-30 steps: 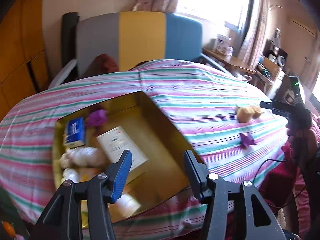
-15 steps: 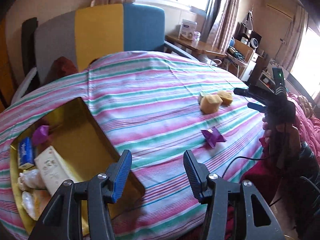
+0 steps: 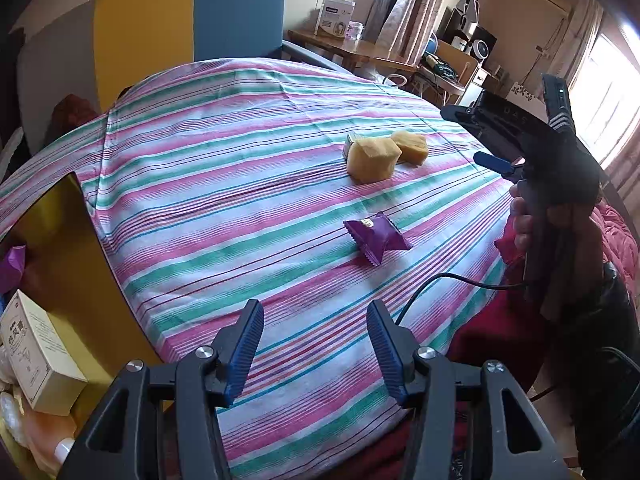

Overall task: Organize objects
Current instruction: 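Move the left tool to the purple star-shaped candy packet and grasp it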

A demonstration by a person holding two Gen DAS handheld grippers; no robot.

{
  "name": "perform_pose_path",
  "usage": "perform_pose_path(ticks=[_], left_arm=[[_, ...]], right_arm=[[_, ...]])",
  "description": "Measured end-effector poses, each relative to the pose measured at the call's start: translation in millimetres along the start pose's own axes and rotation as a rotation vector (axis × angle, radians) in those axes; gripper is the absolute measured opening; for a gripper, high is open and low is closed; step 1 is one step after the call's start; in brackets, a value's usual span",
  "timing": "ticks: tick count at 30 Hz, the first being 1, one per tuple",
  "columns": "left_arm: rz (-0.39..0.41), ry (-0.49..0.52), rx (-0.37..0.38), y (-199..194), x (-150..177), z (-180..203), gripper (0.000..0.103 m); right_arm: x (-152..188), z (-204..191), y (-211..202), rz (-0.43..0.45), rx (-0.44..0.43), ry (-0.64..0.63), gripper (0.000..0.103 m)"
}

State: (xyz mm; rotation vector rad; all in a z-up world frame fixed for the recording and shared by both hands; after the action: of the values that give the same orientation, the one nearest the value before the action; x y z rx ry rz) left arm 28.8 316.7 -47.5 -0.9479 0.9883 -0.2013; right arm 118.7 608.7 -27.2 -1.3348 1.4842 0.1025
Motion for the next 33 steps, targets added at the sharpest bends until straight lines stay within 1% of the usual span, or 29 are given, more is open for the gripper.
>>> perform_pose_path(ticks=[3,7,9,12,15,18,20,21,23,25,28,33], left_arm=[[-0.018,0.018,0.011,11.6,-4.0,5.0,0.054],[-0.05,0.055,0.017,29.0,-6.5,10.5,0.054],[-0.065,0.065,-0.001,38.7,-7.8,10.1,0.054],[-0.08,0.073,-0.013,48.3,-11.5,7.7,0.054],[-0.074,0.112,-0.016,53.9,-16.2,11.6,0.054],[-0.062,0.179,-0.02,60.0,-21.6,22.6,0.054],[-0.07,0.262,0.001,65.5,-23.9,36.6,0.055],[-0.076,0.31,0.007,68.9,-24.2,43.8,0.056],[-0.103,0.4,0.016,78.5,-26.2,56.7,0.064],[-0.12,0.475,0.025,88.6,-29.7,66.8,0.066],[-0.15,0.52,0.023,103.8,-36.7,72.3,0.066],[-0.194,0.55,0.056,130.8,-46.4,80.7,0.066]], right_arm=[[-4.9,16.9,-6.0,0.033,-0.01,0.102,0.1],[-7.0,34.3,-2.0,0.009,-0.051,0.215,0.101],[-7.1,36.9,-1.0,0.004,-0.064,0.235,0.101],[-6.8,35.2,-0.9,0.0,-0.079,0.233,0.102],[-5.9,32.1,1.8,-0.017,-0.096,0.221,0.102],[-5.5,31.3,2.3,-0.024,-0.097,0.214,0.102],[-5.3,32.3,2.0,-0.024,-0.099,0.22,0.102],[-5.2,33.1,1.6,-0.024,-0.101,0.224,0.102],[-5.1,34.6,1.8,-0.025,-0.104,0.231,0.102],[-5.3,35.6,1.9,-0.027,-0.106,0.237,0.102],[-5.4,36.6,1.7,-0.026,-0.111,0.242,0.103],[-5.1,37.5,2.1,-0.03,-0.123,0.25,0.103]])
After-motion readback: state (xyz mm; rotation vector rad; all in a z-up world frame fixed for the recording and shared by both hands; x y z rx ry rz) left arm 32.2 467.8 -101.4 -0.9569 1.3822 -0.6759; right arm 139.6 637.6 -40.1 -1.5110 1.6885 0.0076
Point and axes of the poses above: each gripper's, at about its wrist camera, not at the fingertips, and y roughly the way its jaws point, z to its right, x to its underside, the point moved 1 cm from there along y, roughly the way its jaws point, and after that the axes turned 6 degrees about z, right-handed, at the moved point
